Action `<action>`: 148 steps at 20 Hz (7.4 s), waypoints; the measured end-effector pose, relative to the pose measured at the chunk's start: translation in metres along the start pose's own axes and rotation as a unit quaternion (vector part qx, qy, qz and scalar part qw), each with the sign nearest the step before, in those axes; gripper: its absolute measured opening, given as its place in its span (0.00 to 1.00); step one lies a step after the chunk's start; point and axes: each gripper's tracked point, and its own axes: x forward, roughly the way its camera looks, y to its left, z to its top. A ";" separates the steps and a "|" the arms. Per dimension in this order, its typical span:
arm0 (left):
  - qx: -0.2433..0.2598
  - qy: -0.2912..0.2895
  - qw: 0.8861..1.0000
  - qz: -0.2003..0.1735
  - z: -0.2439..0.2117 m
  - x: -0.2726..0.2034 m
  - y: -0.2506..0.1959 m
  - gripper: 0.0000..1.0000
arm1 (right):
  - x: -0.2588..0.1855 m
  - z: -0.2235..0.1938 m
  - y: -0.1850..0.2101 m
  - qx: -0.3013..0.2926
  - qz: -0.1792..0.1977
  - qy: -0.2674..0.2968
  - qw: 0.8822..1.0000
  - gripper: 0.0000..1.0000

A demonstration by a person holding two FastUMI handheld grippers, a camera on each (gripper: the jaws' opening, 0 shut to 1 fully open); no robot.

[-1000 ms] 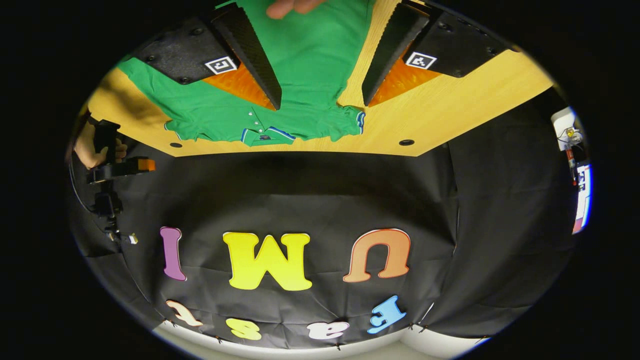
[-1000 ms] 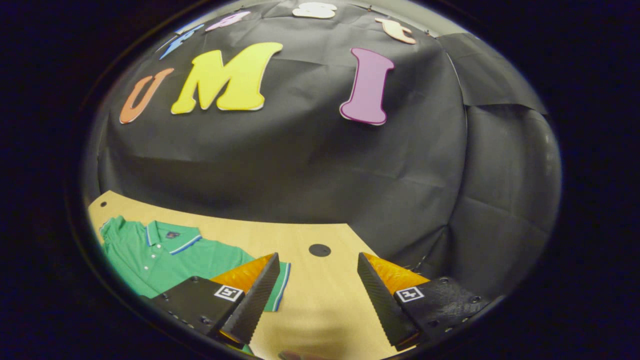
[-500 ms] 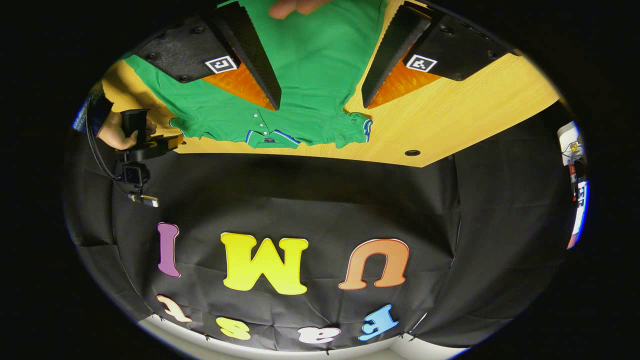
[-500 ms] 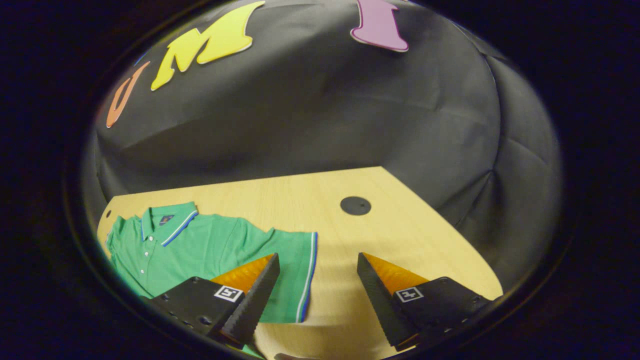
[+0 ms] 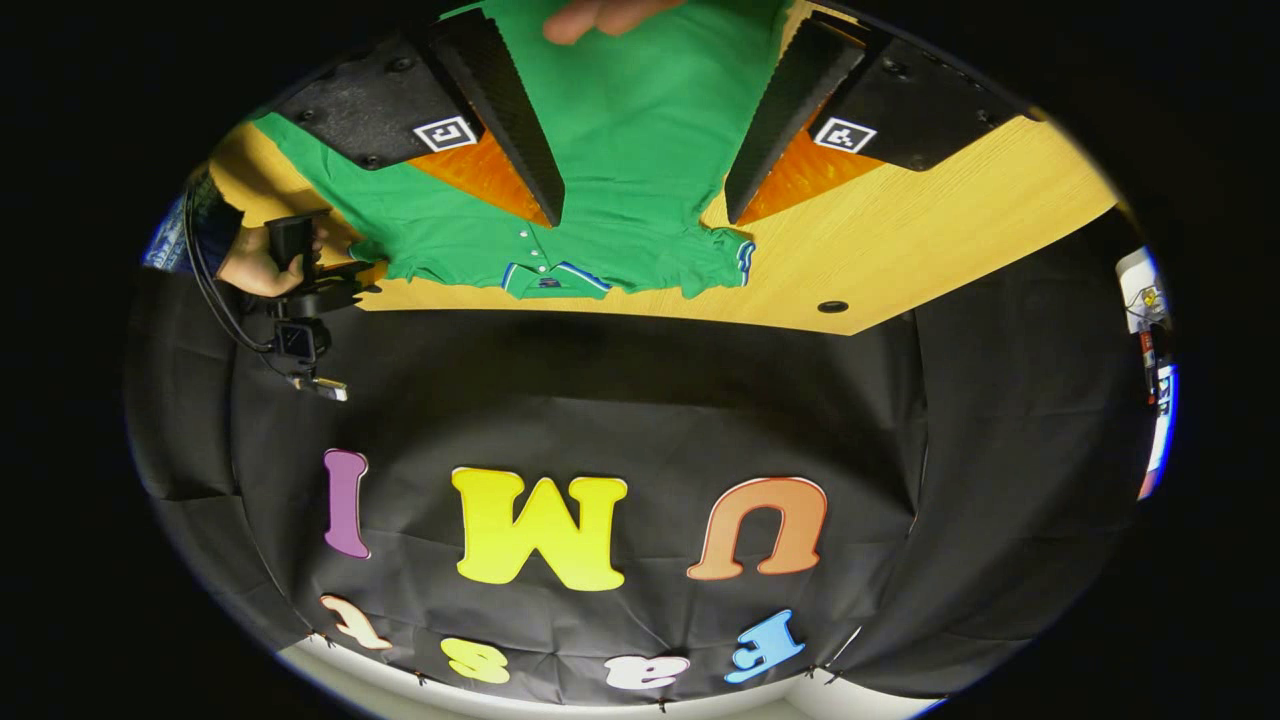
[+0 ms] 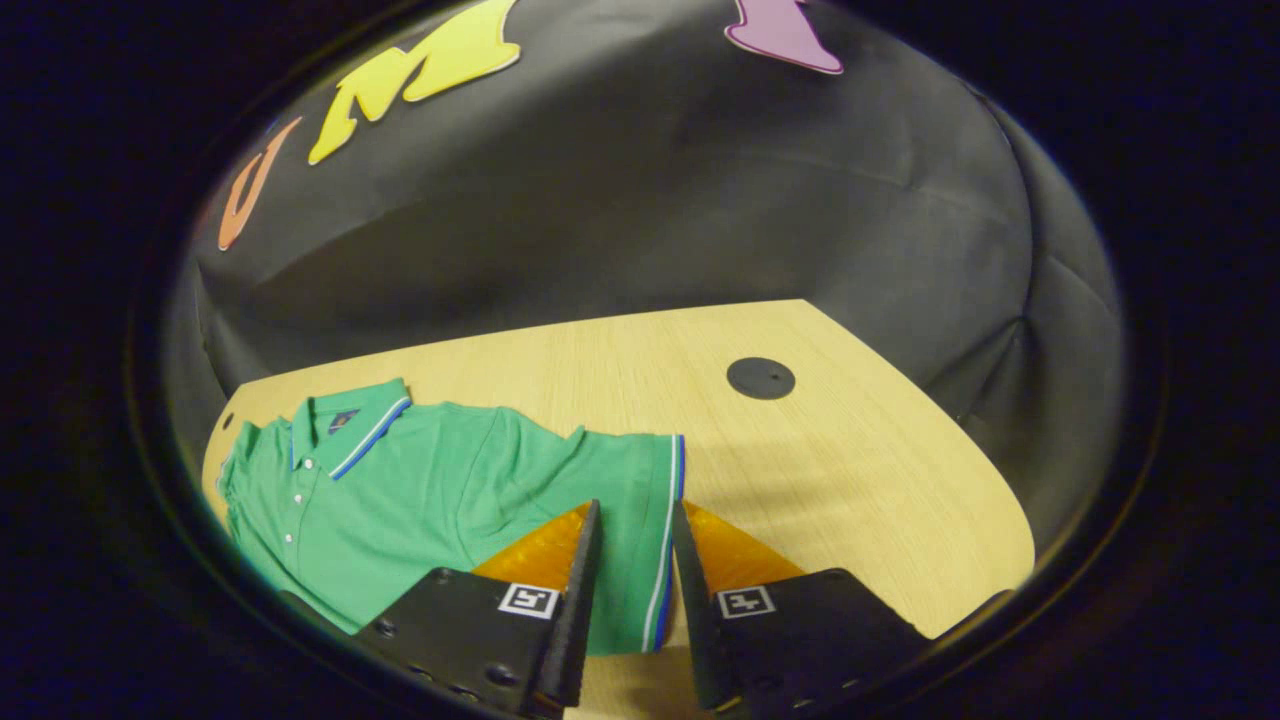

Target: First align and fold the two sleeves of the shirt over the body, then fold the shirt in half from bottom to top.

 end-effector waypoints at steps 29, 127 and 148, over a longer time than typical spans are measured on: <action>0.031 -0.016 0.999 -0.018 0.015 -0.013 -0.013 1.00 | -0.081 0.023 0.190 -0.040 0.147 -0.039 0.988 0.34; 0.003 0.083 0.996 -0.033 0.056 0.197 -0.016 1.00 | -0.308 -0.110 0.055 -0.074 0.190 -0.177 0.963 0.95; 0.012 0.144 0.989 0.013 -0.101 -0.094 0.032 1.00 | -0.365 -0.206 0.016 -0.062 0.125 -0.148 0.979 0.92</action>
